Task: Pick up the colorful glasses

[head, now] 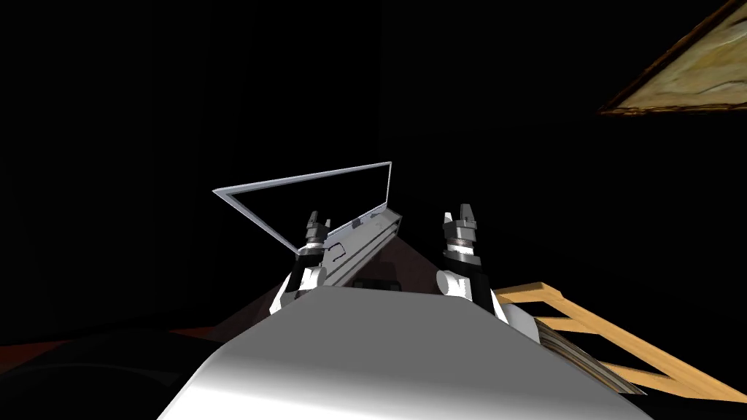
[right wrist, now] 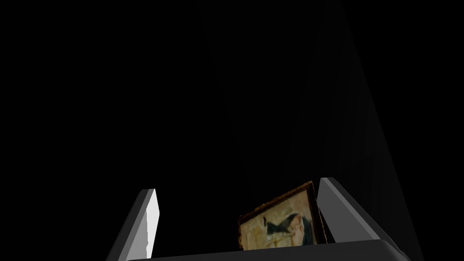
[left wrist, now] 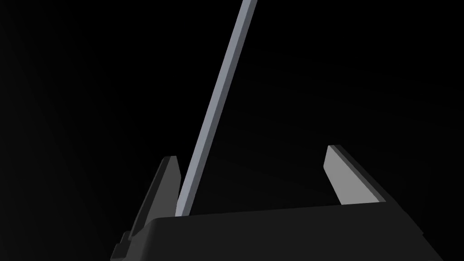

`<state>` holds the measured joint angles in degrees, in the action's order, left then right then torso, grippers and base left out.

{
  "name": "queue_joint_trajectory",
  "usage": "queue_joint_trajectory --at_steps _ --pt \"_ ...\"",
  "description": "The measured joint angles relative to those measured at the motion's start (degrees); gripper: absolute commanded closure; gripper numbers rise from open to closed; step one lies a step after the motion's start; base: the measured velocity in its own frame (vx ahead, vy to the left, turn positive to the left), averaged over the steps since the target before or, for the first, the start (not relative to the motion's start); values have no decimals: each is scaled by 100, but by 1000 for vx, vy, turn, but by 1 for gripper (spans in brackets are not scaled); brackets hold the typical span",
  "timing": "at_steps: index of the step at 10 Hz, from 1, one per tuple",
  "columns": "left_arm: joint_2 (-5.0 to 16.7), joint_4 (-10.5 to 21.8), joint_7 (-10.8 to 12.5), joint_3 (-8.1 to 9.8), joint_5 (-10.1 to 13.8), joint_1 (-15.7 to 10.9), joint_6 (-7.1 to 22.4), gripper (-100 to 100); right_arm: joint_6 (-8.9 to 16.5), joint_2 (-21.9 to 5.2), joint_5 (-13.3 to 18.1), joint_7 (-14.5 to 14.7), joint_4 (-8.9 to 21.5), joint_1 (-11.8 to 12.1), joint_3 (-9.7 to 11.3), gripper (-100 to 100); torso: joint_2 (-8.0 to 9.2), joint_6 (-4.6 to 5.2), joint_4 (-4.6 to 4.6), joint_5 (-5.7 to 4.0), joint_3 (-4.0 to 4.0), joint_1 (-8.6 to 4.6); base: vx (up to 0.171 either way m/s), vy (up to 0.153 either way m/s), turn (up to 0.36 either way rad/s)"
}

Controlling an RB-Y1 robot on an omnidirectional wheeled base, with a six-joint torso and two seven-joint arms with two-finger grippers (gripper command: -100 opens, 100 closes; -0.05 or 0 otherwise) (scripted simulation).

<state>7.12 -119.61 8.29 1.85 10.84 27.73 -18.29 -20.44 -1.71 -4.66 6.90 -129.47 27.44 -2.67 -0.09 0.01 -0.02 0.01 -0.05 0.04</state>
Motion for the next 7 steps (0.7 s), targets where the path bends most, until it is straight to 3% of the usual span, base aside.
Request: queue_joint_trajectory --at_steps 7 --pt "201 1052 270 20 393 -225 536 -100 0 0 0 0 0 1 -1 0 1 -3 0 -1 1 -1 18 6 -112"
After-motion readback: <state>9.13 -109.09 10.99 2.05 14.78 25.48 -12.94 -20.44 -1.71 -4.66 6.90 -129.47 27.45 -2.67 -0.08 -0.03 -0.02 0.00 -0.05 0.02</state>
